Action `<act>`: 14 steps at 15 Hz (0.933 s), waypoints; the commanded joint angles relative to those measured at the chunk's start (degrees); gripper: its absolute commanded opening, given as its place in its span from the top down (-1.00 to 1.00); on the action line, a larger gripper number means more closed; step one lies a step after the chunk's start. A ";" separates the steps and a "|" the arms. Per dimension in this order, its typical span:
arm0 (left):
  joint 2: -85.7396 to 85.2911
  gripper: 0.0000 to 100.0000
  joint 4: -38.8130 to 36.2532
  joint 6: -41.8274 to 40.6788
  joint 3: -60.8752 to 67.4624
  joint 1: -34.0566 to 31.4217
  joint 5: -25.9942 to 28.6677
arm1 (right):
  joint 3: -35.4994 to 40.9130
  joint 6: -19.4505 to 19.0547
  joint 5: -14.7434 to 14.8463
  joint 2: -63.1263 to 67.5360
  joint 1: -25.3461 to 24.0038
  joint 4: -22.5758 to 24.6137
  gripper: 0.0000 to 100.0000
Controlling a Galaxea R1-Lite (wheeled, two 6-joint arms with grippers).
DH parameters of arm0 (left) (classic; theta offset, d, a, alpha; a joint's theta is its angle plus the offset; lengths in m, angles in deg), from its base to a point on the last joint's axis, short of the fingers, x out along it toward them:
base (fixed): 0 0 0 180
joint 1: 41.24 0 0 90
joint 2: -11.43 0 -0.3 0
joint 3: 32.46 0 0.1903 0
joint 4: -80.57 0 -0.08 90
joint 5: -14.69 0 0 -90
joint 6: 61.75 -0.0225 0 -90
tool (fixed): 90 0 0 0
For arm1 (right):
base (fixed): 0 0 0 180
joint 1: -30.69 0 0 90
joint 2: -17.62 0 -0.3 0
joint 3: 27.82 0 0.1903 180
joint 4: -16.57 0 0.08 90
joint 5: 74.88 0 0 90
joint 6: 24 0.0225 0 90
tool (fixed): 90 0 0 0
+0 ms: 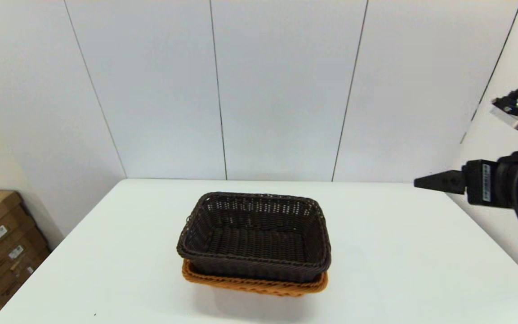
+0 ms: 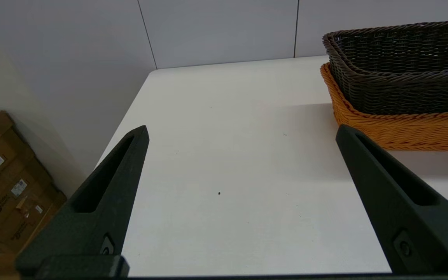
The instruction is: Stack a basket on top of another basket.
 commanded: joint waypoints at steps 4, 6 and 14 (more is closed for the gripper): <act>-0.01 -1.00 0.02 -0.04 0.09 0.02 -0.02 | 8.45 -0.23 0.15 -11.66 6.19 0.37 -1.00; -0.01 -1.00 -0.07 -0.04 0.09 -0.07 -0.02 | 10.82 -1.37 -0.12 -14.65 9.00 0.46 -1.00; -0.01 -1.00 -0.07 -0.04 0.09 -0.07 -0.02 | 25.85 -11.65 0.32 -35.13 17.35 0.37 -1.00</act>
